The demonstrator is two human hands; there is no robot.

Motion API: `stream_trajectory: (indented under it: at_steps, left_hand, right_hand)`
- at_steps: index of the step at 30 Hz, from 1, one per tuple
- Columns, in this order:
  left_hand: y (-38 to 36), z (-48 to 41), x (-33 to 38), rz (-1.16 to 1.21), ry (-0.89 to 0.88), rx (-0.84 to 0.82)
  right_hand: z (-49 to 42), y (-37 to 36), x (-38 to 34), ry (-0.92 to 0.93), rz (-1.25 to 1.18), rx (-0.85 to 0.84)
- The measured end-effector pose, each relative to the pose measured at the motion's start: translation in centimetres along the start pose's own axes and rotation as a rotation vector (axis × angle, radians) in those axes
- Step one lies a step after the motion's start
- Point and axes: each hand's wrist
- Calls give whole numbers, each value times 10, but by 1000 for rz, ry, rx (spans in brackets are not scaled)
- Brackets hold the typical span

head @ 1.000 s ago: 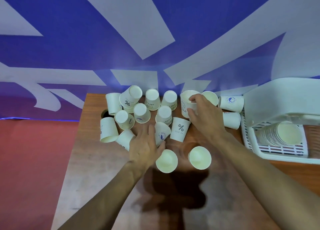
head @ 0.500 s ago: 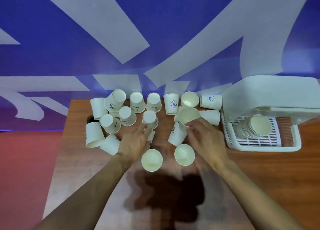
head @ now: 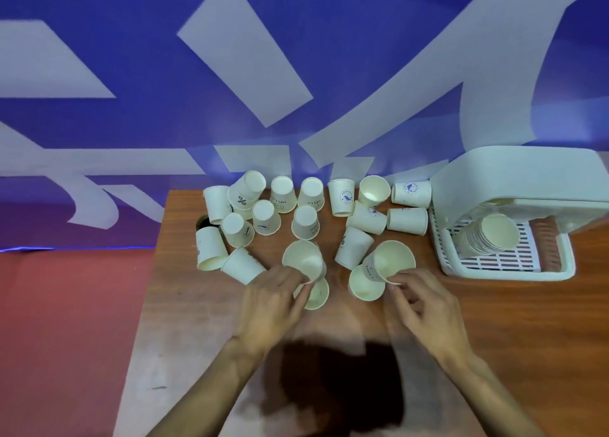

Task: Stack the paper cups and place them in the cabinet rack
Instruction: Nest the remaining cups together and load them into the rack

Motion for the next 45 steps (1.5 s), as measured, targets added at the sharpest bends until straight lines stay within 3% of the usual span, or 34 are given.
stream_trajectory:
  at_steps: [8,16,20,28,33,36,39,41,45]
  left_hand:
    - [-9,16,-6,-85,-102,-204]
    - [-44,29,-23,-103,87,-520]
    - [-49,29,-22,-58,208,-544]
    - [-57,34,-22,-65,234,-505]
    - [-58,36,-23,-150,198,-577]
    - [-55,41,-30,-101,119,-525]
    - [-39,42,-38,-33,90,-338]
    - [-25,35,-44,-59,221,-163]
    - [-10,16,-76,-60,725,41]
  right_hand:
    - [7,-11,-5,110,89,17]
    - [11,-50,14,80,199,-193]
    - [11,-67,21,-33,182,-376]
    - [5,-72,20,-99,89,-374]
    - [5,-69,9,-48,108,-510]
    - [6,-62,-2,28,232,-506]
    - [-4,-48,-8,-2,159,-296]
    - [-22,-41,-6,-24,100,-213]
    - [-74,-47,12,-160,154,-279]
Point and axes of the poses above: each hand's wrist, its own z-axis away from the middle knuckle, its own y-axis out of the back of the hand, x = y × z, and after that the axes turned 10 degrees about z, right-handed
